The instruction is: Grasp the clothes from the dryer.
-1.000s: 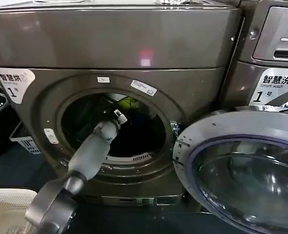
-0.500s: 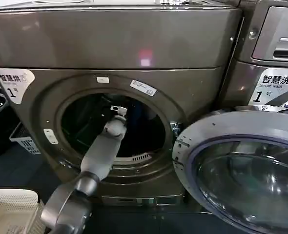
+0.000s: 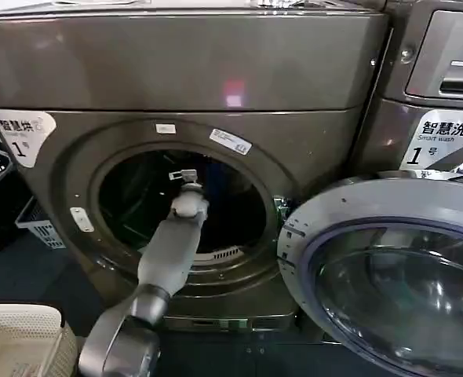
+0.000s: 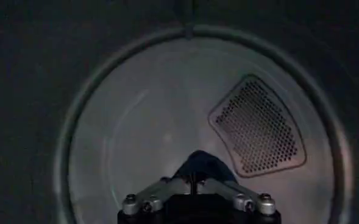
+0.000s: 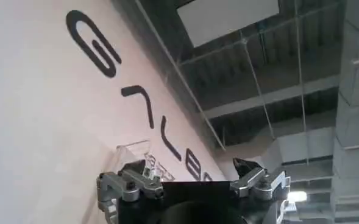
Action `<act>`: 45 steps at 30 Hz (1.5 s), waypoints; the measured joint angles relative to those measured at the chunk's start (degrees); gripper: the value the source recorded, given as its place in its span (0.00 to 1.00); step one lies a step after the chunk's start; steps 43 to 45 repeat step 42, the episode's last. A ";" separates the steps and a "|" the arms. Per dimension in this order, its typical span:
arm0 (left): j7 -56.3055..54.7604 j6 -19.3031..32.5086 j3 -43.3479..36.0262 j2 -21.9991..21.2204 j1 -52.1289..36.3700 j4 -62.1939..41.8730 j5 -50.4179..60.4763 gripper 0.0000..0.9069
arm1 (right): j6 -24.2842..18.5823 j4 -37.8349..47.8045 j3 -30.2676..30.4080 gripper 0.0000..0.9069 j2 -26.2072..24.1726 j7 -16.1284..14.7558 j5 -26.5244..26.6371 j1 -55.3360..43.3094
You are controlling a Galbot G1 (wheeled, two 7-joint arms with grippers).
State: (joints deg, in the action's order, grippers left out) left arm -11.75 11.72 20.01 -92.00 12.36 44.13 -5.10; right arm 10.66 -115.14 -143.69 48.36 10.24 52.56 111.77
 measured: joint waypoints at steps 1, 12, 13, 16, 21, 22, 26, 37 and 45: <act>-0.18 0.01 0.02 -0.03 0.30 0.44 -0.13 0.00 | 0.09 -0.07 -0.05 1.00 0.08 0.01 0.08 0.02; -0.57 0.07 -0.26 -0.09 2.08 2.80 -0.77 0.00 | -0.66 0.34 -0.59 1.00 -0.08 -0.18 0.29 0.80; -0.58 0.07 -0.27 -0.14 2.09 2.85 -0.80 0.00 | -0.70 0.39 -0.67 1.00 -0.13 -0.22 0.30 0.83; -0.68 0.07 -0.29 -0.19 2.09 3.04 -0.89 0.00 | -0.82 0.59 -0.88 1.00 -0.26 -0.23 0.31 0.92; -0.76 0.06 -0.24 -0.19 2.12 3.22 -1.08 0.00 | -1.01 0.79 -1.19 1.00 -0.51 -0.23 0.32 1.14; -0.77 0.06 -0.21 -0.19 2.14 3.26 -1.09 0.00 | -1.07 0.79 -1.19 1.00 -0.52 -0.23 0.35 1.14; -0.80 0.06 -0.19 -0.17 2.32 3.58 -1.10 0.00 | -1.29 0.60 -1.19 1.00 -0.54 -0.14 0.58 0.91; -0.79 -0.14 -0.31 -0.19 2.50 4.29 -1.22 0.00 | -0.61 0.39 -1.74 1.00 -0.36 -0.16 0.70 1.03; -0.69 -0.23 -0.34 -0.18 2.64 4.43 -1.27 0.00 | -0.43 0.35 -1.79 1.00 -0.28 -0.27 0.74 1.04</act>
